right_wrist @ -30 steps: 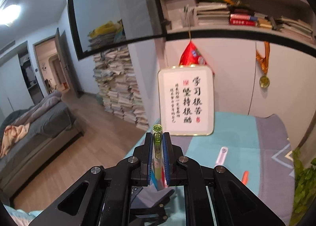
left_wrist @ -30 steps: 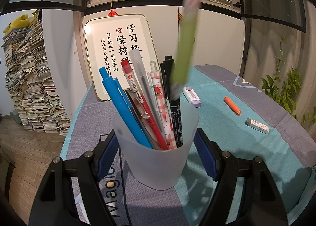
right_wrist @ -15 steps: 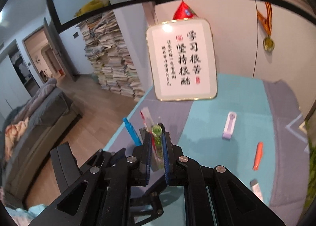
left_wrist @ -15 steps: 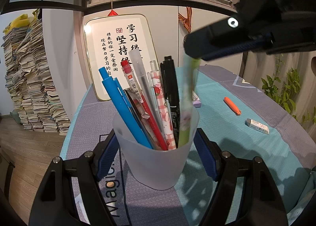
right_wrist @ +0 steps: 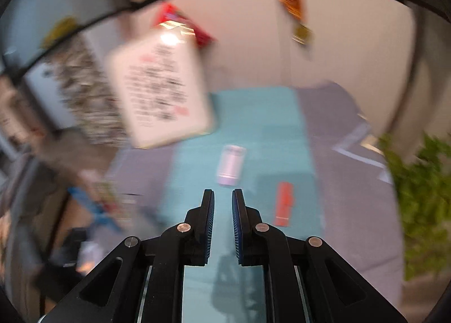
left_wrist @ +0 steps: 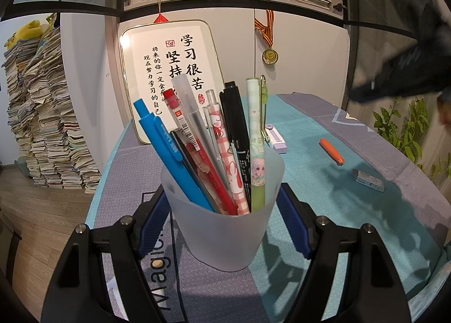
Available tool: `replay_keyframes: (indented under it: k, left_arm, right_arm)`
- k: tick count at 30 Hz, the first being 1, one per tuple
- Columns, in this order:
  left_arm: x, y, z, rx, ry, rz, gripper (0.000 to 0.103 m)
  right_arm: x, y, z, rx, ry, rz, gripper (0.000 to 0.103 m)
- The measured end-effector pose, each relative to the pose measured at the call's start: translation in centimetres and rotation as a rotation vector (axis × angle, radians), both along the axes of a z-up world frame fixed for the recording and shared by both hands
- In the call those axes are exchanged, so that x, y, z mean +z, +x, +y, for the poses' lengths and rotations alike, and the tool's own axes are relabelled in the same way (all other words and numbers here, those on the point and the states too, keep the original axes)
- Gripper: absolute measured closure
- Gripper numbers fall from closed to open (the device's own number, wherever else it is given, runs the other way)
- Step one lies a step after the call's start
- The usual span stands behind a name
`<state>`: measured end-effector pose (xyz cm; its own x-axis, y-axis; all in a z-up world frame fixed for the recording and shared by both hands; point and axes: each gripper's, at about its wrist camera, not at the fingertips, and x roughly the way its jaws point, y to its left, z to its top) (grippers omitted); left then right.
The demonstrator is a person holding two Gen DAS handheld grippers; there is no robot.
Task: Organize stationery
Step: 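Lower the right gripper onto the orange highlighter and grasp it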
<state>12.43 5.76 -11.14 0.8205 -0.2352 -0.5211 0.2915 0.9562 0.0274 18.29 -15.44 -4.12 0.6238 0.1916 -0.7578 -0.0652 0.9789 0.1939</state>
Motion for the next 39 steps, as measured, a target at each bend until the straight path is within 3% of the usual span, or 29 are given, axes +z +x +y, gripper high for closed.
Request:
replay_keyframes:
  k: [4, 11, 15, 22, 23, 24, 25, 30, 39]
  left_arm:
    - [0.0, 0.0, 0.0, 0.000, 0.000, 0.000, 0.028]
    - [0.0, 0.0, 0.0, 0.000, -0.002, 0.000, 0.028]
    - [-0.1, -0.1, 0.0, -0.002, -0.004, 0.000, 0.028]
    - [-0.1, 0.0, 0.0, -0.002, -0.004, 0.000, 0.028]
    - [-0.1, 0.0, 0.0, -0.002, -0.004, 0.000, 0.028]
    - [-0.1, -0.1, 0.0, -0.003, -0.005, 0.000, 0.028]
    - [-0.1, 0.0, 0.0, -0.002, -0.004, 0.000, 0.028]
    - [-0.1, 0.0, 0.0, -0.002, -0.003, 0.000, 0.028]
    - [-0.1, 0.0, 0.0, -0.003, -0.001, 0.001, 0.028]
  right_arm:
    - [-3.8, 2.7, -3.3, -0.101, 0.003, 0.127, 0.092]
    - [-7.2, 6.8, -3.4, -0.097, -0.008, 0.235, 0.090]
    - [-8.4, 8.2, -3.2, -0.101, -0.008, 0.251, 0.069]
    - [-9.8, 9.7, -2.7, -0.114, -0.063, 0.257, 0.069]
    - [-9.9, 9.7, -2.5, -0.117, -0.080, 0.247, 0.073]
    - [-9.9, 9.6, -2.4, -0.119, -0.102, 0.237, 0.086]
    - [-10.0, 9.6, -2.1, -0.113, -0.114, 0.241, 0.089]
    - [-8.3, 7.8, -2.3, -0.102, -0.057, 0.184, 0.089]
    - [0.1, 0.3, 0.3, 0.035, 0.011, -0.052, 0.089]
